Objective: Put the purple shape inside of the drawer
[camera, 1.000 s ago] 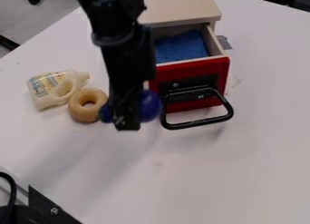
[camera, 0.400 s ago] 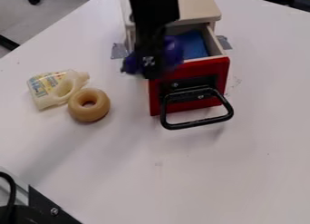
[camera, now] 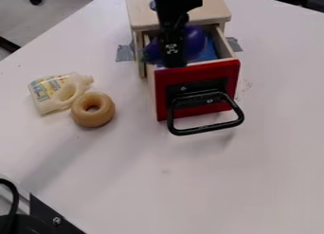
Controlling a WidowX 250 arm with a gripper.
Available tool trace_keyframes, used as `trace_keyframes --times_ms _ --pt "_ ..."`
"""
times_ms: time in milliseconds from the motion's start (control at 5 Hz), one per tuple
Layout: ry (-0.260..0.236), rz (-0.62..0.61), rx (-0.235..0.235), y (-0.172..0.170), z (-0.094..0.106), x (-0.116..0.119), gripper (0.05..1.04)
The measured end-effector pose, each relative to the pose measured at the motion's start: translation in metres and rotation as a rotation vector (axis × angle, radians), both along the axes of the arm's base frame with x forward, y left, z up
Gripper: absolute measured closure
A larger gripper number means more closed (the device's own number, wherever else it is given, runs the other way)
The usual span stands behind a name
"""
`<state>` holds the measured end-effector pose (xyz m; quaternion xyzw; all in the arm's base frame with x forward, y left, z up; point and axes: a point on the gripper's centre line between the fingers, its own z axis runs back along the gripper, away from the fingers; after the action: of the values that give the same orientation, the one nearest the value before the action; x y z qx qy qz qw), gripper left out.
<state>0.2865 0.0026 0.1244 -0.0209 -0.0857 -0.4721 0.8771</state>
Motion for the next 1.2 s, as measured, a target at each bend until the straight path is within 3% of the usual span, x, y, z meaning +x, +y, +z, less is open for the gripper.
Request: trace_keyframes --times_ms 800,1200 --pt "-0.031 0.049 0.043 0.006 -0.017 0.055 0.323" --pt "-0.036 0.057 0.06 0.009 -0.025 0.066 0.324"
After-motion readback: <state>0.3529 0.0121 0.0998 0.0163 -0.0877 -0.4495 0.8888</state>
